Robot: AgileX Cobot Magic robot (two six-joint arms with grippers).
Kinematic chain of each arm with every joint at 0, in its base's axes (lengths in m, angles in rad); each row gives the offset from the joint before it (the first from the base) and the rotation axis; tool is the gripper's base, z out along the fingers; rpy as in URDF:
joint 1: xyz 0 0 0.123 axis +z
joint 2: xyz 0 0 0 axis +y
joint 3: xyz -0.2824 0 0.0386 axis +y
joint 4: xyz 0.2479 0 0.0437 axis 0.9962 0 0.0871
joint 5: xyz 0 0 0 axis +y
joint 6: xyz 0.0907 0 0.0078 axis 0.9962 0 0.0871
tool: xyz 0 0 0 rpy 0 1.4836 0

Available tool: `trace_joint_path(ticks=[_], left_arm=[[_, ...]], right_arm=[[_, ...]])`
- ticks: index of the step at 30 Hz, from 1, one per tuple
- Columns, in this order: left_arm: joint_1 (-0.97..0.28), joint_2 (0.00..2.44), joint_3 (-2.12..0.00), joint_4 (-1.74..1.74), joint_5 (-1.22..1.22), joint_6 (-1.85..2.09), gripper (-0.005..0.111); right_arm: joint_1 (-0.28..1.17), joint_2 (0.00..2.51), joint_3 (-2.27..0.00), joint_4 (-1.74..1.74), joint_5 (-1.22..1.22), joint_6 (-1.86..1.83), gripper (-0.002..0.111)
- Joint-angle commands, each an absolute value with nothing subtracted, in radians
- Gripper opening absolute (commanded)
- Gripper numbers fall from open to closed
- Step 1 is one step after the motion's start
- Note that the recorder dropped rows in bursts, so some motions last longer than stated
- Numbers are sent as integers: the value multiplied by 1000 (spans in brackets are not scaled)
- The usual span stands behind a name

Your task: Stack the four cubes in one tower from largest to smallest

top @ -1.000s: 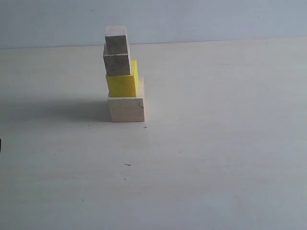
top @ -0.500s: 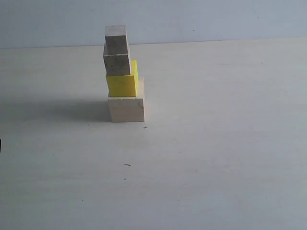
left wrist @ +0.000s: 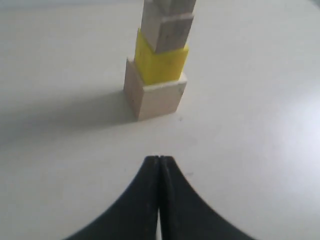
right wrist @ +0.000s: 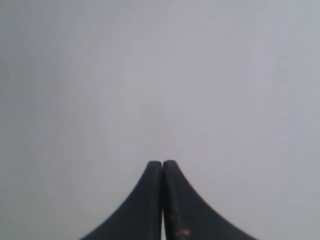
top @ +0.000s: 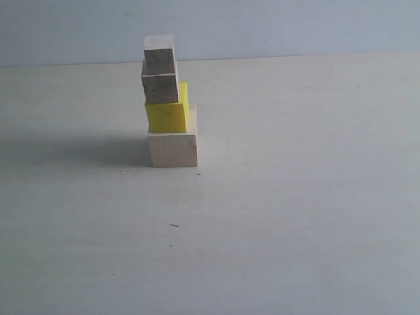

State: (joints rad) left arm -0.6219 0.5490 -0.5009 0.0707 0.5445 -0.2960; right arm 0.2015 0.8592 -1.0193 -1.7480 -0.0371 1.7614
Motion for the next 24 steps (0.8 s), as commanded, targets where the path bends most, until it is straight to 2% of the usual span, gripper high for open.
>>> trace_joint_path(ticks=[1,6,12,24], left_arm=[[-628,496,-575,74,453,-298,0],[-628,445,-643,233,430,-328,0],[-628,422,-684,813,448,-613,0],[-628,384,-688,741,544,-611,0]], right_arm=[[199,671,-927,-1744,31,1726,0],[199,490,-828,-1744,63,1662,0],[199,356,-793,-1713,85,1658,0],[199,291,-795,-1695,80,1660,0]])
